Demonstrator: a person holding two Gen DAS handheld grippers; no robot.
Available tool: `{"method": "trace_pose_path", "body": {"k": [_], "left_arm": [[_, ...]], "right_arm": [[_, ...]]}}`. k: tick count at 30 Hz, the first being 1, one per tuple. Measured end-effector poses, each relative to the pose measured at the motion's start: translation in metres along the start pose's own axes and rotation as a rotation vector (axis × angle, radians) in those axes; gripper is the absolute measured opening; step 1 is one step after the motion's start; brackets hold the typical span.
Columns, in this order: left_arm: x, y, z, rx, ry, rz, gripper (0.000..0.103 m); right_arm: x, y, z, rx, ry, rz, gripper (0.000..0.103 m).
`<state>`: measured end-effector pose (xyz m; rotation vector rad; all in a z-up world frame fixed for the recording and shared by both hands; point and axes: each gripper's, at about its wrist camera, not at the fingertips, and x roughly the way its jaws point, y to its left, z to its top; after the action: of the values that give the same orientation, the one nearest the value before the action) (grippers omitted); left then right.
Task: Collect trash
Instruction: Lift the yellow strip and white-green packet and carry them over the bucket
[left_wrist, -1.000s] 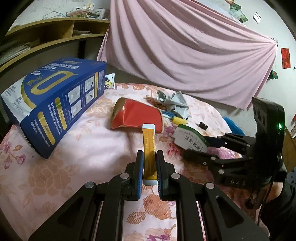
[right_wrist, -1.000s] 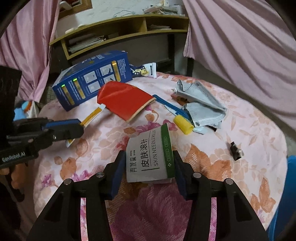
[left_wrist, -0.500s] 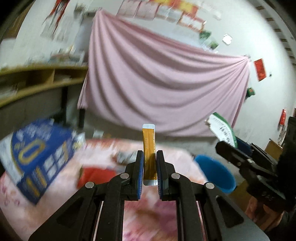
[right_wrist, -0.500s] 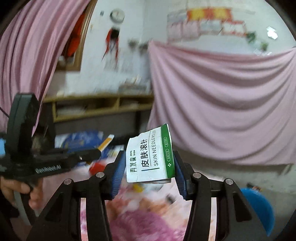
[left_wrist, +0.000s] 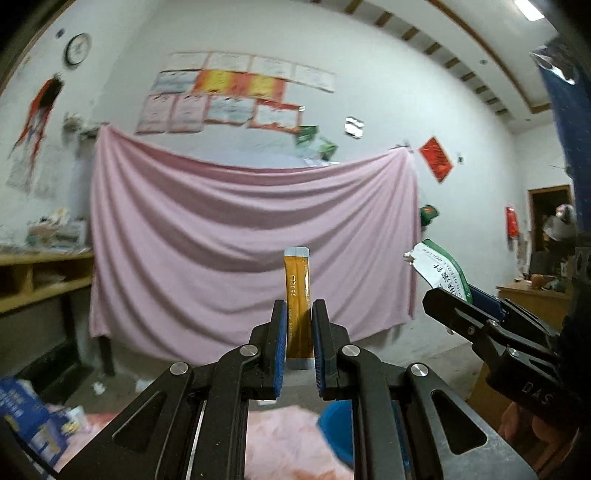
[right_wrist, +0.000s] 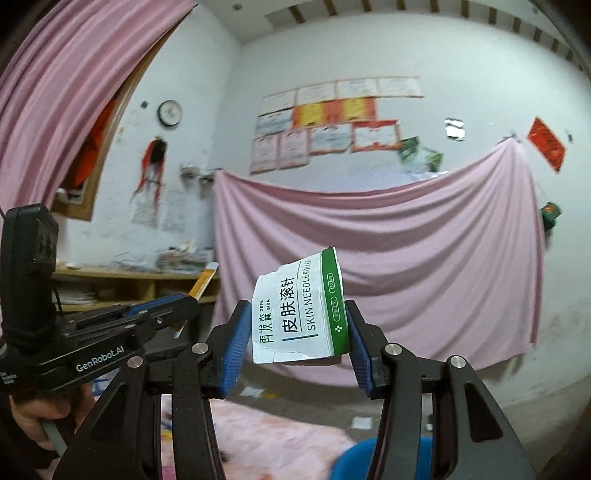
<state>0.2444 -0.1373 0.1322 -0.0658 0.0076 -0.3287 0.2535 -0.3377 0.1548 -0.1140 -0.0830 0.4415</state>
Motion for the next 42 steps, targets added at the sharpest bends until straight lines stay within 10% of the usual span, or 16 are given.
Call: {"method": "trace_pose_path", "body": {"k": [9,22,42], "left_arm": [[0.088,-0.052,-0.029,0.012,0.115,-0.140,0.011],[0.181,-0.074,-0.080,-0.079,0.452,-0.251,0.010],[0.259,-0.071,-0.131,-0.237,0.839,-0.235,0.011]], "right_arm": [[0.007,-0.070,-0.040,0.022,0.063,-0.178,0.047],[0.033,-0.132,-0.111,0.163,0.378,-0.267,0.047],[0.054,-0.151,-0.168,0.291,0.713,-0.291,0.048]]}}
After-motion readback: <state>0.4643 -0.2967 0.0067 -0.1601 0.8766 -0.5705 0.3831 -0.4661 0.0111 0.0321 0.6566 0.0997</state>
